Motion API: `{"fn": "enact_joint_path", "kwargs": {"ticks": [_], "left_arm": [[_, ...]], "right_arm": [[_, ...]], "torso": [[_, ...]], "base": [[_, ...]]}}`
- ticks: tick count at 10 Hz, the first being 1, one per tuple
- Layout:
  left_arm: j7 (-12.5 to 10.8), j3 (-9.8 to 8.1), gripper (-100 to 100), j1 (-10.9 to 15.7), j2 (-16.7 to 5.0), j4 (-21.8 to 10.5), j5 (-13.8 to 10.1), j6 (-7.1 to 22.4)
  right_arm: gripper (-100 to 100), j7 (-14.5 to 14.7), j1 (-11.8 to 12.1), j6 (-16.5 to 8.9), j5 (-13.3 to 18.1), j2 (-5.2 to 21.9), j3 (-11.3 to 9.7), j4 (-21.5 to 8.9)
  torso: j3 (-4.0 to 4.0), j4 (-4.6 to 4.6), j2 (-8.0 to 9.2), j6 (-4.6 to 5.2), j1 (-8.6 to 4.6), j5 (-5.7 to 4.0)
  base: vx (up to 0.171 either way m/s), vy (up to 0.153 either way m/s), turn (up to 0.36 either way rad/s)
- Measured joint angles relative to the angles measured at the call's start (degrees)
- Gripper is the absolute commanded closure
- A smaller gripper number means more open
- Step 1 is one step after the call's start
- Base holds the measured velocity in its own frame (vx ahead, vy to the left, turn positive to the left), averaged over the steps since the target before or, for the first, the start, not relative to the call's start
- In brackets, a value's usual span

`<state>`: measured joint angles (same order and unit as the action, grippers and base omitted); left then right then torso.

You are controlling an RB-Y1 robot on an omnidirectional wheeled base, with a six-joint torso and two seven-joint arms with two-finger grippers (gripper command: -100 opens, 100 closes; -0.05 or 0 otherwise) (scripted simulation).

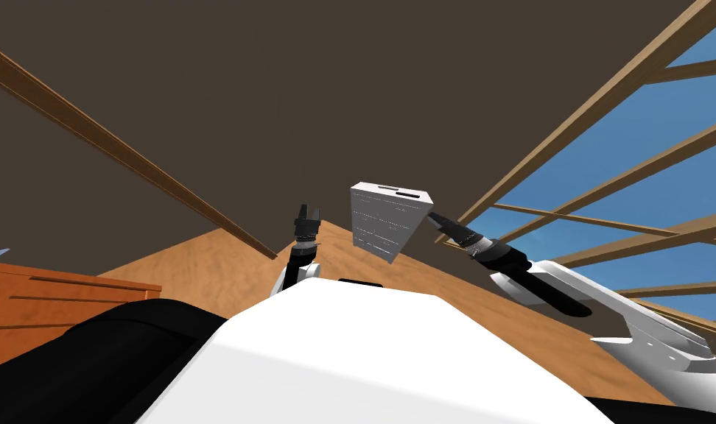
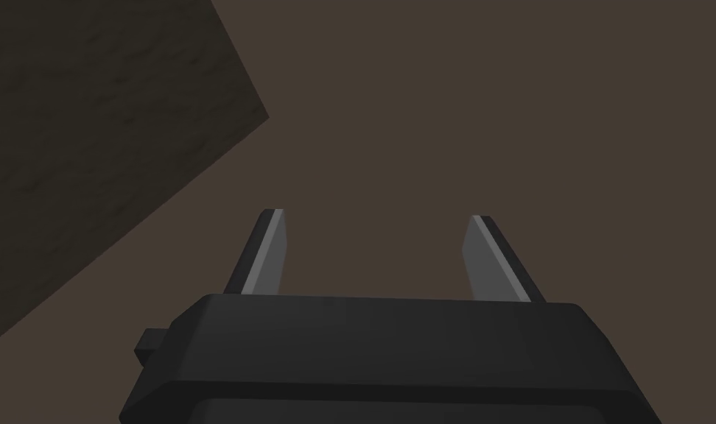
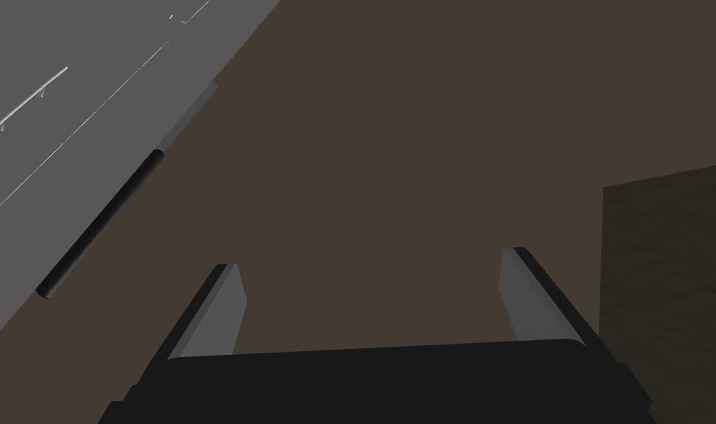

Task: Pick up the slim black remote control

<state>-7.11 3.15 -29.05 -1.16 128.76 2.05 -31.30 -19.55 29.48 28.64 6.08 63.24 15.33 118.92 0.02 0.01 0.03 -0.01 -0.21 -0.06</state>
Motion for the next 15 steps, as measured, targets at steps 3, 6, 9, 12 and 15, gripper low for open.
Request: {"fn": "enact_joint_path", "kwargs": {"ticks": [3,6,9,12,15], "left_arm": [[0.0,0.0,0,0.0,0.0,0.0,0.0,0.0],[0.0,0.0,0,0.0,0.0,0.0,0.0,0.0],[0.0,0.0,0,0.0,0.0,0.0,0.0,0.0],[0.0,0.0,0,0.0,0.0,0.0,0.0,0.0],[0.0,0.0,0,0.0,0.0,0.0,0.0,0.0]], "right_arm": [[-100,-1.0,0.2,1.0,1.0,4.7,0.8,-1.7],[-100,-2.1,0.4,1.7,1.9,9.6,1.7,-3.2],[-100,-3.3,0.7,2.8,2.7,14.6,2.7,-5.0],[-100,-4.3,0.7,3.9,3.7,19.5,3.3,-6.8],[-100,-5.5,1.2,5.2,4.6,24.4,4.2,-8.5]], "torso": [[-0.04,-0.01,-0.07,0.0,0.01,0.0],[-0.05,-0.02,-0.09,0.0,0.03,0.0],[-0.09,-0.03,-0.16,0.01,0.01,0.0],[-0.08,-0.03,-0.14,0.02,0.03,0.0],[-0.11,-0.04,-0.2,0.02,0.02,-0.01]], "base": [[-0.019,-0.031,0.09],[-0.014,-0.03,0.079],[-0.001,-0.035,0.085],[-0.006,-0.031,0.076],[0.007,-0.036,0.076]]}}
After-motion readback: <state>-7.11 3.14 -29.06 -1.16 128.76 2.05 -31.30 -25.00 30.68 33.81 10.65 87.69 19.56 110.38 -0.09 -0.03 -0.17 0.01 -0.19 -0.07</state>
